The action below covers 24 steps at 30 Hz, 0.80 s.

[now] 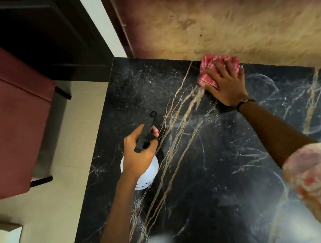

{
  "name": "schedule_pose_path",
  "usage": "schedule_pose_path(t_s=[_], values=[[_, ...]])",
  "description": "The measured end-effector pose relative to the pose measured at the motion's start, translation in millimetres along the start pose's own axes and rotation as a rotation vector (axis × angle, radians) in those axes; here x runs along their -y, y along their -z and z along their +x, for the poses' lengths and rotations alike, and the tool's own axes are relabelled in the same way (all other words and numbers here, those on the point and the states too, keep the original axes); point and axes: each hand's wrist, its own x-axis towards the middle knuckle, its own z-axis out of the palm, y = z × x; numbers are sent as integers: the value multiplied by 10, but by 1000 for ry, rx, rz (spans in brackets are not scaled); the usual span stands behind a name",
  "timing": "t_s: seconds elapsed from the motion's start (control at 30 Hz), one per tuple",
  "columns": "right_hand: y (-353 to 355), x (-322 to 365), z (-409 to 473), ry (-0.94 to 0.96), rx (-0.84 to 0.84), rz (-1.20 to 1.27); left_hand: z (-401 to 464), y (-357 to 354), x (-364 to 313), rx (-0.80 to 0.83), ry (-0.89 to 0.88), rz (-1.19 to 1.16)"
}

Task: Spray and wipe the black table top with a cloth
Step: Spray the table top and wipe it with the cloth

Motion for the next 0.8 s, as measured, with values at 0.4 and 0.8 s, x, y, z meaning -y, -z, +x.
schedule_pose_path(t_s=[0.4, 0.8], values=[[-291, 310, -1024, 419, -42, -115, -321, -7, -8, -71, 85, -51], [-335, 1170, -868, 298, -17, -93, -673, -44, 106, -83, 134, -80]])
